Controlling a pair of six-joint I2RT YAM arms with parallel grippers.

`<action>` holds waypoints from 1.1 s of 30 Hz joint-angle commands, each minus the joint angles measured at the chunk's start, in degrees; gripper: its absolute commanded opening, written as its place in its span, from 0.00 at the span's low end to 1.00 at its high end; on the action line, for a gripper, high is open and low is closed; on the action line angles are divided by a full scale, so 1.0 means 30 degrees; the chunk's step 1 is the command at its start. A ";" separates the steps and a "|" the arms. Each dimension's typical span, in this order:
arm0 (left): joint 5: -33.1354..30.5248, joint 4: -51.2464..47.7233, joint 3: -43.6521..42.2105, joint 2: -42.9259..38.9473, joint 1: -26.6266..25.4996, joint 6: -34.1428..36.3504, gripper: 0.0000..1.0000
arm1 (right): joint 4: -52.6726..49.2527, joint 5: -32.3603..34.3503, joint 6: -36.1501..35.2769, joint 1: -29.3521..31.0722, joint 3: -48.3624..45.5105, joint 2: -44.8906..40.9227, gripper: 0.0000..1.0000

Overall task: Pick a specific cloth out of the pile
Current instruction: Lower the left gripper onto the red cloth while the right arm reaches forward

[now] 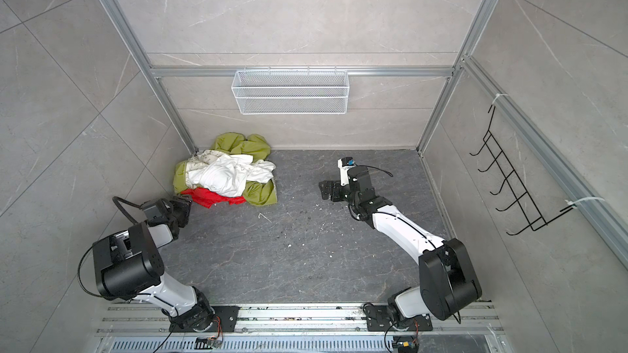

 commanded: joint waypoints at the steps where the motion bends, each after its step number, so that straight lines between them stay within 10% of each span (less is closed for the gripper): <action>1: 0.1526 0.1284 0.1006 0.0421 0.0038 -0.0649 0.66 | 0.0218 -0.0532 0.0000 0.0126 0.0492 0.0352 1.00; 33: 0.3297 0.0876 0.3445 0.4119 -0.0864 -0.1563 0.33 | -0.0655 -0.0883 0.0057 0.0170 0.1655 0.0687 1.00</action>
